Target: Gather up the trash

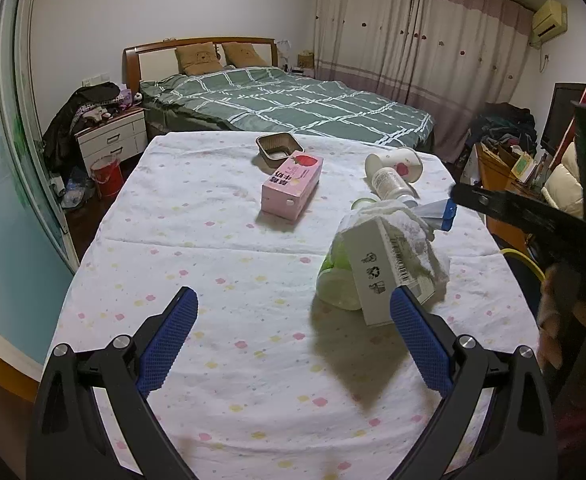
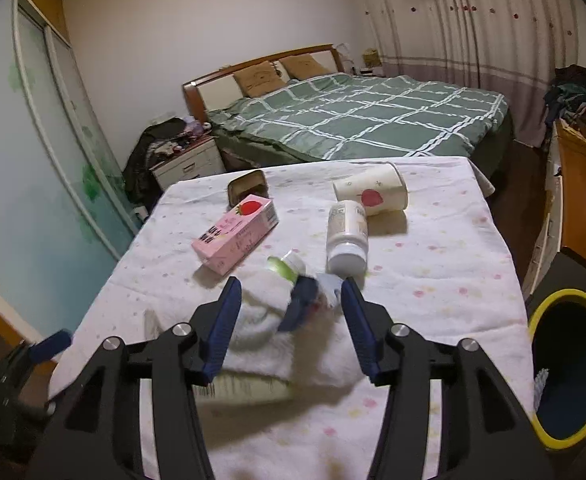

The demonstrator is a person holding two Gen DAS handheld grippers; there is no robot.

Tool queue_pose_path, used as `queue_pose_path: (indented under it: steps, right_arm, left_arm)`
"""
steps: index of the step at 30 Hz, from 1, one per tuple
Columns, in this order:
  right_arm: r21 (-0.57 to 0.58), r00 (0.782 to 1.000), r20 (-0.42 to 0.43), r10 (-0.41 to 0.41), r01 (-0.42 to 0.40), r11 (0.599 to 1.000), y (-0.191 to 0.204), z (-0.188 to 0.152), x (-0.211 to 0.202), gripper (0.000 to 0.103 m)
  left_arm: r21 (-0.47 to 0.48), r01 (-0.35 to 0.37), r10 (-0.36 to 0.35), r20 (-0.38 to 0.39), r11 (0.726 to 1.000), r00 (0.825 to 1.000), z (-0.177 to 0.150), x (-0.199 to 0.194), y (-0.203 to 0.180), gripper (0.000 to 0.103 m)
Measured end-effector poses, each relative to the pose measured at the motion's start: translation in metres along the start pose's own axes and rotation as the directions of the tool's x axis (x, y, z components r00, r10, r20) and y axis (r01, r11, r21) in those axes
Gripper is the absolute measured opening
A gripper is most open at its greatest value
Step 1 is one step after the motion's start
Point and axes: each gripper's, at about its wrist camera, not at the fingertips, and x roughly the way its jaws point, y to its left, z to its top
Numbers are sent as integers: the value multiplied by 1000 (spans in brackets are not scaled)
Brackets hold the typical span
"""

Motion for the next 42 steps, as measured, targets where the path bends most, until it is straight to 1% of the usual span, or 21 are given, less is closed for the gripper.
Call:
queue_pose_path:
  steps: [2, 6, 8, 9, 10, 11, 16, 22, 26, 27, 30, 33, 36, 39, 42]
  right_arm:
    - [8, 1000, -11, -26, 26, 1000, 1, 2, 10, 50]
    - [20, 997, -69, -33, 34, 999, -3, 0, 31, 49]
    - [24, 995, -97, -19, 22, 999, -5, -3, 39, 30]
    - [29, 994, -106, -13, 16, 999, -6, -4, 41, 25]
    - [33, 995, -97, -8, 12, 999, -7, -4, 40, 20]
    - [35, 997, -83, -9, 12, 999, -8, -5, 36, 17]
    - [42, 1000, 3, 6, -6, 999, -14, -2, 0, 14]
    - [64, 997, 73, 26, -31, 997, -34, -4, -51, 14]
    - [86, 993, 119, 8, -19, 996, -55, -9, -82, 15]
    - [91, 992, 125, -3, -8, 996, -60, -10, -87, 15]
    - [126, 987, 138, -82, 64, 990, -90, -19, -101, 15]
    - [180, 977, 117, -176, 154, 972, -131, -33, -110, 15]
    - [237, 959, 65, -277, 254, 938, -178, -51, -113, 15]
    - [278, 938, 12, -347, 331, 902, -216, -67, -108, 15]
    - [304, 927, -35, -373, 365, 880, -243, -81, -100, 16]
  left_arm:
    - [-2, 1, -1, -6, 1000, 1000, -1, 1, 3, 95]
    - [-20, 6, -7, -14, 1000, 1000, -2, 5, 11, 95]
    - [-27, 9, -10, -16, 1000, 1000, -4, 7, 14, 95]
    - [-28, 11, -12, -18, 1000, 1000, -4, 8, 14, 95]
    - [-29, 12, -13, -21, 1000, 1000, -5, 9, 14, 95]
    - [-28, 12, -13, -23, 1000, 1000, -5, 10, 14, 95]
    - [-27, 15, -15, -30, 1000, 999, -7, 13, 13, 95]
    - [-12, 31, -31, -7, 999, 999, -4, 8, 3, 95]
    - [15, 43, -43, -3, 999, 999, -3, 5, -10, 95]
    - [25, 46, -46, -2, 999, 999, -3, 4, -14, 95]
    - [47, 51, -51, 3, 998, 999, -2, 1, -22, 95]
    - [60, 54, -55, 7, 997, 998, 0, 0, -30, 95]
    - [75, 54, -55, 10, 996, 998, 3, 0, -37, 95]
    - [98, 44, -46, 21, 994, 999, 8, -2, -44, 95]
    - [108, 54, -56, 21, 993, 998, 13, -1, -50, 95]
